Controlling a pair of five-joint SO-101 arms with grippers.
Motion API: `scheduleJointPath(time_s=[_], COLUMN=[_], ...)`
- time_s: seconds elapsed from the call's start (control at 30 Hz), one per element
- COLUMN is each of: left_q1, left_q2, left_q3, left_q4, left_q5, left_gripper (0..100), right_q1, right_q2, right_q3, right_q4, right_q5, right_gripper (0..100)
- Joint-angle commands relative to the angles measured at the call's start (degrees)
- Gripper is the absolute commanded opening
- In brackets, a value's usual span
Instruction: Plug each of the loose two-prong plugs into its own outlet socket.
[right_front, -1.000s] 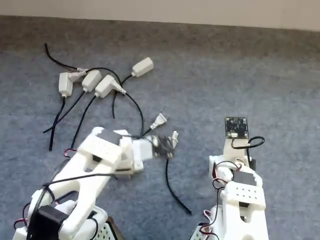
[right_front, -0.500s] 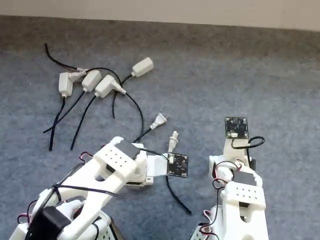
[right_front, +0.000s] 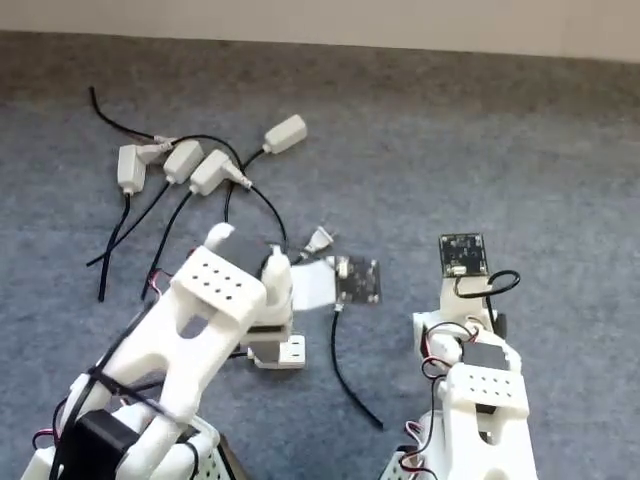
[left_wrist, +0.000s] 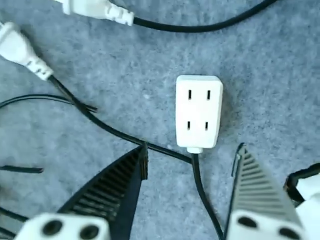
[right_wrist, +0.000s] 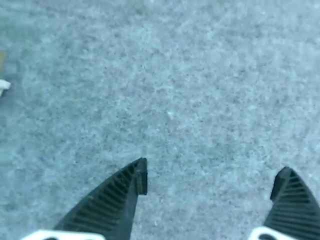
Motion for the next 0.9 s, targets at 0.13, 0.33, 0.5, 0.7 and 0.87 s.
scheduleJointPath(time_s=[0.13, 0.33, 0.5, 0.7, 0.87], left_q1=[-14.2, -28.18, -34.24, -42.95, -47.6], left_q2=[-0.22, -0.22, -0.22, -0.04, 4.62], left_q3=[-13.05, -5.14, 3.38, 3.91, 3.47], left_q4=[-4.84, -19.43, -33.14, -37.19, -40.09], left_q5=[25.14, 54.51, 60.75, 65.49, 69.54], left_gripper=[28, 28, 28, 28, 28], right_q1=[-3.3, -15.25, -23.25, -28.88, -33.71], right_q2=[-0.48, -0.4, 0.57, 15.69, 33.45], right_q3=[-1.36, -18.95, -28.7, -29.67, -34.51], right_q4=[3.65, 22.2, 26.77, 15.34, 10.86], right_q5=[0.62, -5.54, -10.37, -18.73, -29.19], right_gripper=[37.9, 37.9, 37.9, 37.8, 37.8])
